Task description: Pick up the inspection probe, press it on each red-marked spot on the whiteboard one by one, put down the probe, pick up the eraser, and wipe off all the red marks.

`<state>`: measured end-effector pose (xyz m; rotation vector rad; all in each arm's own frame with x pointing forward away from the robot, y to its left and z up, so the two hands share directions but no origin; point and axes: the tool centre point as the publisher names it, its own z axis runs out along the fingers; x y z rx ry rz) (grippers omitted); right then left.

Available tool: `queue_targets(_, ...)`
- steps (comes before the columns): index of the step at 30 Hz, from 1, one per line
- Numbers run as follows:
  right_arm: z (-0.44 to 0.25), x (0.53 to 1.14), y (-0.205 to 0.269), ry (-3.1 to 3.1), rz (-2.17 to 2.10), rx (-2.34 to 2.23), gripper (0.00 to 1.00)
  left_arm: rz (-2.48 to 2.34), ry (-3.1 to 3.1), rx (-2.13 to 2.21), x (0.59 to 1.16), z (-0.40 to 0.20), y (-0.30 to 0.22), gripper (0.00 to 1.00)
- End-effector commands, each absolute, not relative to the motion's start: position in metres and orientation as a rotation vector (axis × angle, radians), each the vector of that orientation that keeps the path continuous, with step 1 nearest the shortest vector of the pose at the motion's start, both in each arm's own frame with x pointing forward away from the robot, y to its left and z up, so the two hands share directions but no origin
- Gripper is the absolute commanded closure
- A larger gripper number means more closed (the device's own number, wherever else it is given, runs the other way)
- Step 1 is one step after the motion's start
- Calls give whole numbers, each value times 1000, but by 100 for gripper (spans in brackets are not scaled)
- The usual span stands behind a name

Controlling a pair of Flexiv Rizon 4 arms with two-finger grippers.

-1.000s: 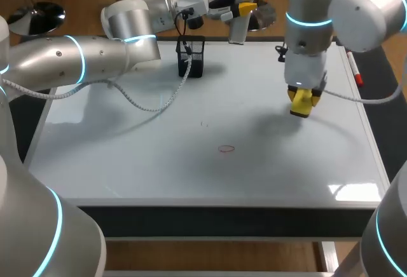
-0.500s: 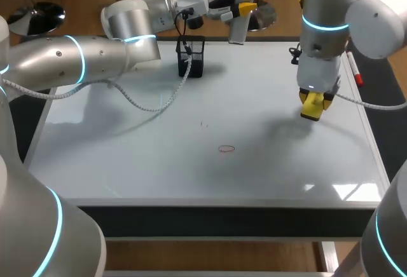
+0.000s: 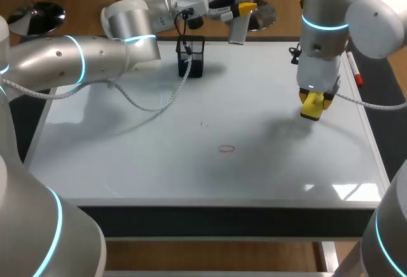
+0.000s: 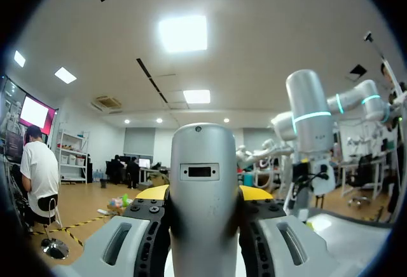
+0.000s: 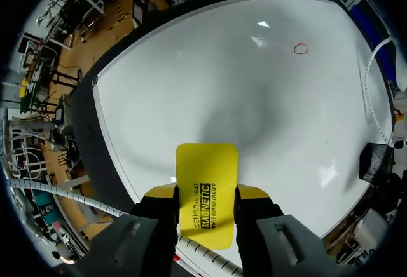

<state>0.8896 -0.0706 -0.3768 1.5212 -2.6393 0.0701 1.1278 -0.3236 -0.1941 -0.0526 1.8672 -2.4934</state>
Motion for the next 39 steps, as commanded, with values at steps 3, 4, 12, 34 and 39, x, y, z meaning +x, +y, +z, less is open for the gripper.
queue_targets(3, -376, 889, -71, -2639, 75, 1523, 100, -2495, 1868, -50, 1128, -193, -323, 100)
queue_targets(4, -376, 889, -71, -2639, 75, 1523, 100, -2492, 1869, -48, 1124, -193, -323, 100)
queue_targets(12, -376, 889, -71, -2639, 75, 1523, 100, -2542, 1854, 36, 1079, -185, -318, 100)
queue_targets(34, -376, 889, -71, -2639, 75, 1523, 100, -2717, 1913, 235, 922, -193, -298, 100)
queue_targets(39, -376, 889, -71, -2639, 75, 1523, 100, -2748, 1937, 235, 891, -209, -298, 100)
